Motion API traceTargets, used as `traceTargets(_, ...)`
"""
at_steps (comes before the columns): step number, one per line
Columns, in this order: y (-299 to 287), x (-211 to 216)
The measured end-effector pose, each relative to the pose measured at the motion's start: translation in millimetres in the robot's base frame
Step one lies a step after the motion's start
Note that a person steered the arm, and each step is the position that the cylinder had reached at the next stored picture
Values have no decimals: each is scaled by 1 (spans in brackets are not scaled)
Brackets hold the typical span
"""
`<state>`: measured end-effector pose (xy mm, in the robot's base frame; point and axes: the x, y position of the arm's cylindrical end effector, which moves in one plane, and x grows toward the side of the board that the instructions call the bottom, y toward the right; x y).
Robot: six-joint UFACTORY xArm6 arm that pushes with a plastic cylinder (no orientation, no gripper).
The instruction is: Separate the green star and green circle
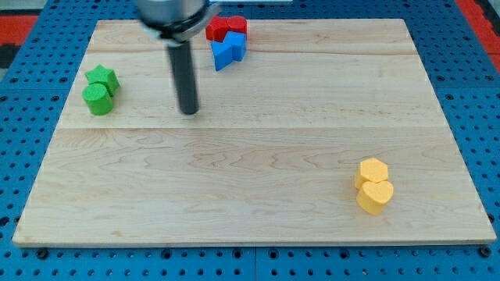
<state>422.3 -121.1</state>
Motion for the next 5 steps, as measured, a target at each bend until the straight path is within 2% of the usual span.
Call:
traceTargets(1, -79, 12)
traceTargets(2, -133, -20)
traceTargets(3, -109, -31)
traceTargets(5, -184, -35)
